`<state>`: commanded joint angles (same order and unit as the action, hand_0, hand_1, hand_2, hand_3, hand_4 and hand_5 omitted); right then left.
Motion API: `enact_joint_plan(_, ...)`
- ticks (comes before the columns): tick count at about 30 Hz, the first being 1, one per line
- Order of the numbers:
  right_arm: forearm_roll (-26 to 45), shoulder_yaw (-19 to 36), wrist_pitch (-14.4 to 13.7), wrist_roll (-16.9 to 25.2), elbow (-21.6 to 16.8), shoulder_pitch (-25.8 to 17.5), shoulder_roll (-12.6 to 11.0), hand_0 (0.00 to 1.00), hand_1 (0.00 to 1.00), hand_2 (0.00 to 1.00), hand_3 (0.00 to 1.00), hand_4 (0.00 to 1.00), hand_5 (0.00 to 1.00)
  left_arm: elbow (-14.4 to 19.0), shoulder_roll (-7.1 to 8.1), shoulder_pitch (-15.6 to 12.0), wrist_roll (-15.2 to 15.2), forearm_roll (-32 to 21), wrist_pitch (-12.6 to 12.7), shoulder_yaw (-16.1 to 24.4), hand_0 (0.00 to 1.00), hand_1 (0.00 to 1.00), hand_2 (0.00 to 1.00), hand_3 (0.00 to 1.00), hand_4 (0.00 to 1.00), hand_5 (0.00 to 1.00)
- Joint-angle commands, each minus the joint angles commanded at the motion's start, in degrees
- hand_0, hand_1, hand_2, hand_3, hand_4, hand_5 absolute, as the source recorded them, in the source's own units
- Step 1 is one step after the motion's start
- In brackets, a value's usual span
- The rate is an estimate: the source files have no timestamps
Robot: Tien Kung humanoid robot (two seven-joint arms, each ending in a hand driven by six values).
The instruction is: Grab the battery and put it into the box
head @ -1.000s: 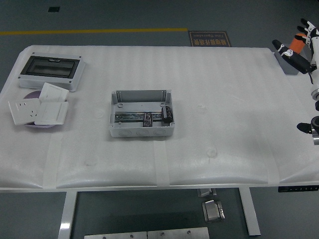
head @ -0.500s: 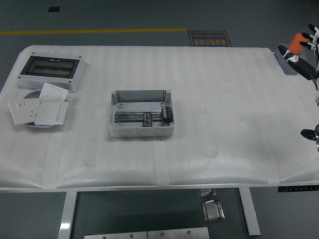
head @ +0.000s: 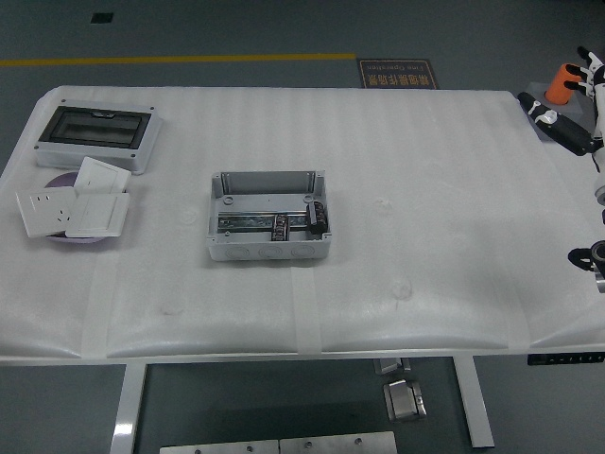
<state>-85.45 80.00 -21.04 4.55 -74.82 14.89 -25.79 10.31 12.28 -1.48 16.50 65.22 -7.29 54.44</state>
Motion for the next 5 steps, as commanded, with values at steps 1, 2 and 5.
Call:
enact_joint_plan(1, 0.6, 0.3, 0.0, 0.2, 0.0, -0.2, 0.0, 0.890, 0.795, 0.847, 0.994, 0.941, 0.525, 0.0, -0.01, 0.0, 0.0, 0.0, 0.0, 0.0, 0.600, 0.624, 0.392, 0.474, 0.495, 0.506)
enact_joint_plan(2, 0.9, 0.6, 0.0, 0.3, 0.0, -0.4, 0.1, 0.890, 0.795, 0.847, 0.994, 0.937, 0.519, 0.0, -0.02, -0.1, 0.0, -0.1, 0.0, 0.0, 0.601, 0.624, 0.393, 0.474, 0.495, 0.506)
enact_joint_plan(5, 1.5, 1.4, 0.0, 0.4, -0.1, -0.9, 0.2, 0.890, 0.795, 0.847, 0.994, 0.937, 0.519, 0.0, -0.14, -0.3, 0.0, -0.2, 0.0, 0.0, 0.601, 0.624, 0.393, 0.474, 0.495, 0.506)
